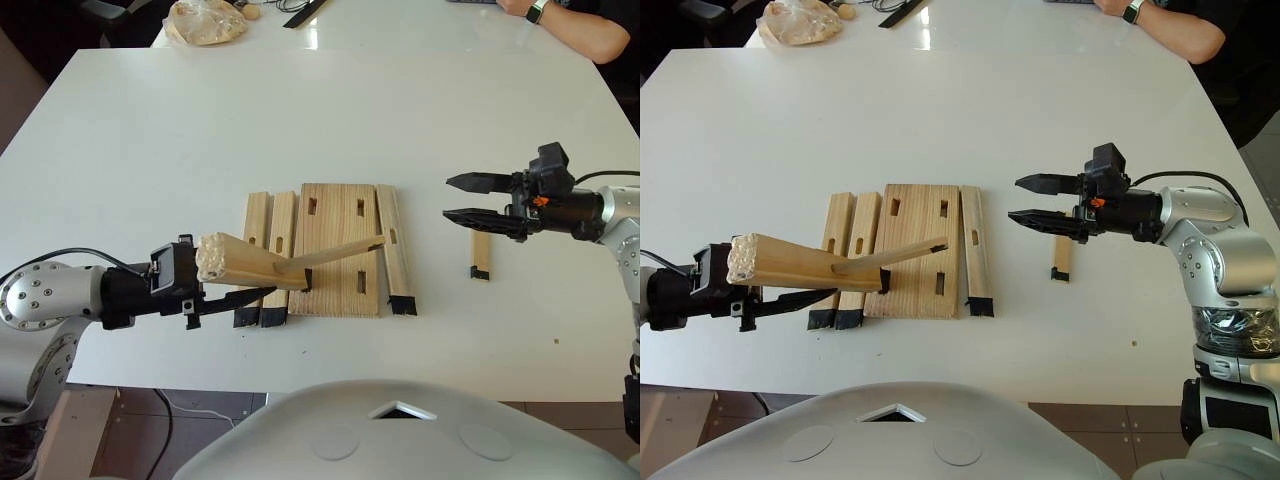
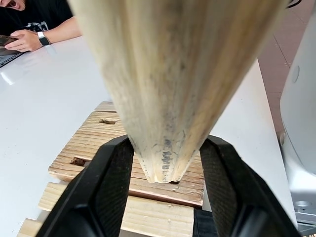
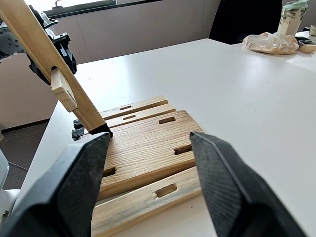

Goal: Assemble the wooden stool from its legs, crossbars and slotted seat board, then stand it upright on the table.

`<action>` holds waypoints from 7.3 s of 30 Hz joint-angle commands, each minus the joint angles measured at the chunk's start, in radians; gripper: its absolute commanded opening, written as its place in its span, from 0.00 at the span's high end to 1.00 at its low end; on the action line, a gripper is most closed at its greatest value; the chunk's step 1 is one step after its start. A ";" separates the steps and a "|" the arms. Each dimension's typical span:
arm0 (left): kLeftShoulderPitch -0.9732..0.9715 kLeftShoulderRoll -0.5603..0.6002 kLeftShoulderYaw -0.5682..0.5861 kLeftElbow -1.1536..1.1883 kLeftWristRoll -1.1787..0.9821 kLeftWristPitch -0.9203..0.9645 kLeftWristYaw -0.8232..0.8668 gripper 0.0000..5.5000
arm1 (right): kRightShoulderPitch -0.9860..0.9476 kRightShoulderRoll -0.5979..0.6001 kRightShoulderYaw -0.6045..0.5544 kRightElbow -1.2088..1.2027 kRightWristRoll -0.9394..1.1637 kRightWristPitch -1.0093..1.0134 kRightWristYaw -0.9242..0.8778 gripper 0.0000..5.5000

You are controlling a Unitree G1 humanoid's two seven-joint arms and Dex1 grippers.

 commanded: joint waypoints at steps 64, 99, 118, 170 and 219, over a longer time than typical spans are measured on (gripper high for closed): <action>0.043 -0.126 -0.037 -0.129 0.198 0.831 0.578 0.43 | 0.456 0.110 -0.188 -0.216 -0.029 -0.115 -0.262 0.46; -0.734 -0.333 0.190 0.091 -0.431 0.676 0.780 0.63 | -0.128 0.095 -0.297 -0.011 0.180 0.060 -0.435 0.46; -0.766 -0.257 -0.098 -0.063 -0.451 0.638 0.482 0.63 | -0.440 0.082 -0.053 -0.133 0.421 0.275 -0.201 0.28; -0.928 -0.328 -0.159 0.125 -0.308 0.639 0.578 0.34 | -0.546 0.134 0.005 -0.011 0.255 0.208 -0.132 0.63; -0.152 -0.120 -0.347 0.104 0.475 0.072 0.304 0.34 | 0.087 -0.040 0.043 -0.251 -0.047 -0.095 0.029 0.63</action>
